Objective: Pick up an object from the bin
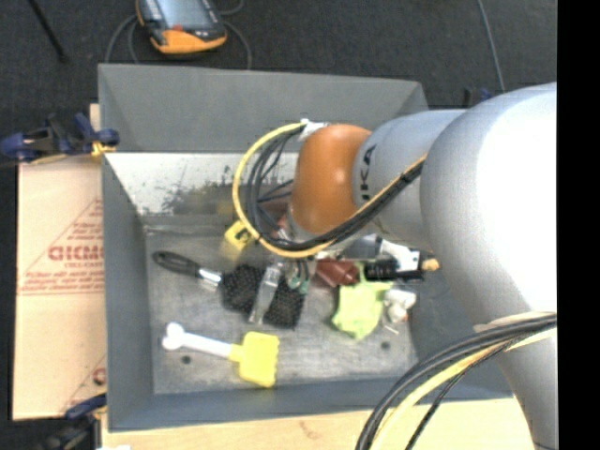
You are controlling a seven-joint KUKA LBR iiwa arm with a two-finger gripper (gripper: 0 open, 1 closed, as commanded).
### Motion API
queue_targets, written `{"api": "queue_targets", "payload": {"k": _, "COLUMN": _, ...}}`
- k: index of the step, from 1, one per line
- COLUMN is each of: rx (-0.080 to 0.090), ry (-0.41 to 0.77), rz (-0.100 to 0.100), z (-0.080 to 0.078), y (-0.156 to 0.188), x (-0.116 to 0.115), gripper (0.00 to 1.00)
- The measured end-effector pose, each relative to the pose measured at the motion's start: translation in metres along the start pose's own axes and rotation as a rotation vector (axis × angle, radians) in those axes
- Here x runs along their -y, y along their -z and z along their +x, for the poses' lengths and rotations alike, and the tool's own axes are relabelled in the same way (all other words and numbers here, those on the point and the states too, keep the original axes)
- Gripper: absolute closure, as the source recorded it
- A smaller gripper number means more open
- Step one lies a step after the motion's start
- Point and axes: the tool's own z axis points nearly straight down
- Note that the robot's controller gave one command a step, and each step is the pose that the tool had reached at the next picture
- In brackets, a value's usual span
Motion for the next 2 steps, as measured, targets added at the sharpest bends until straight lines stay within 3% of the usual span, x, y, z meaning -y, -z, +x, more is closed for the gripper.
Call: {"api": "queue_targets", "payload": {"k": 2, "rx": 0.0, "ry": 0.001, "rz": 0.001, "z": 0.0005, "y": 0.0028, "x": 0.0003, "gripper": 1.0}}
